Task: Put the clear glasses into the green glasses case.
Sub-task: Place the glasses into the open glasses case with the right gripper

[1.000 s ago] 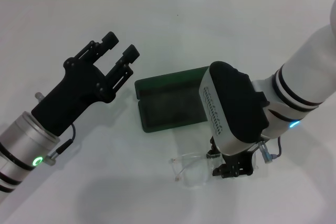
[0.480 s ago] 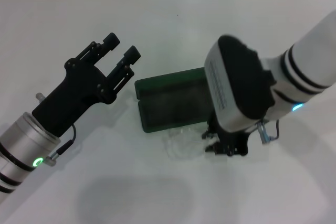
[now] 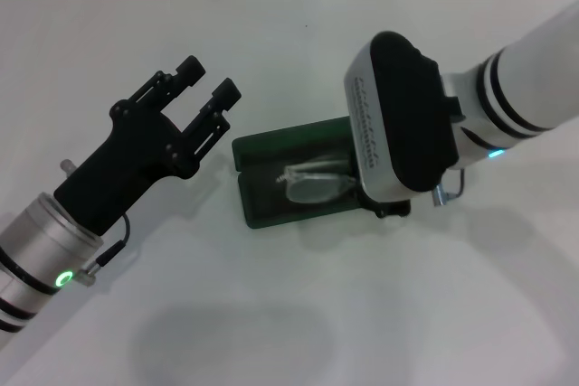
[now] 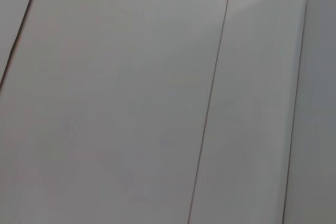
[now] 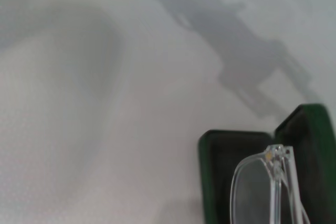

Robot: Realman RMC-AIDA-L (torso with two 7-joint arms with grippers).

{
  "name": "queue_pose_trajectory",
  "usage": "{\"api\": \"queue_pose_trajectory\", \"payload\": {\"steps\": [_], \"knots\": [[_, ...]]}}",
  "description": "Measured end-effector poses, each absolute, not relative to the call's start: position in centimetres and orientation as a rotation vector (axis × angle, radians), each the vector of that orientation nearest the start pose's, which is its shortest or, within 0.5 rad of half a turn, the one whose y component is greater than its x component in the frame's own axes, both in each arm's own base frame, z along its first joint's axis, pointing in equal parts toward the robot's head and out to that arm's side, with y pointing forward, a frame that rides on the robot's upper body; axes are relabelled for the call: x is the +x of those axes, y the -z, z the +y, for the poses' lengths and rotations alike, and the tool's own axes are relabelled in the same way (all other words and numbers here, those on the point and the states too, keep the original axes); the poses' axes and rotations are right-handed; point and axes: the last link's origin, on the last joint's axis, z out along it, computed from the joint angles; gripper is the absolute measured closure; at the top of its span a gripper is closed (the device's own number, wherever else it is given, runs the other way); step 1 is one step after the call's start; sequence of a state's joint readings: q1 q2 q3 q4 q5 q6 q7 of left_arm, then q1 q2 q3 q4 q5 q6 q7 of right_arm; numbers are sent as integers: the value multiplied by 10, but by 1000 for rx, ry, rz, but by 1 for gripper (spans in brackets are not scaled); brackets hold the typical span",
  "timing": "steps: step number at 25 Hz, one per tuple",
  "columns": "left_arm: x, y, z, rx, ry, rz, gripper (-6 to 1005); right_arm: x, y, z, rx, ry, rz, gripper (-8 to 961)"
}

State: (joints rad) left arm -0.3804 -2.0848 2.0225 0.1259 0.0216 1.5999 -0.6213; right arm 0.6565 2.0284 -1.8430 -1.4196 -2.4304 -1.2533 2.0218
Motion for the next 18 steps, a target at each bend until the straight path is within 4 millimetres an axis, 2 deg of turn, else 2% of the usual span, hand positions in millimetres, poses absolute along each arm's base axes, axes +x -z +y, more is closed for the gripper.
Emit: {"api": "queue_pose_trajectory", "payload": {"steps": [9,18], "knots": [[-267,43,269,-2074,1294,-491,426,99,78,342,-2779,492,-568,744],[-265,42,272,-2072,1298,-485,426,99,81,340,-2779,503,-574,681]]}}
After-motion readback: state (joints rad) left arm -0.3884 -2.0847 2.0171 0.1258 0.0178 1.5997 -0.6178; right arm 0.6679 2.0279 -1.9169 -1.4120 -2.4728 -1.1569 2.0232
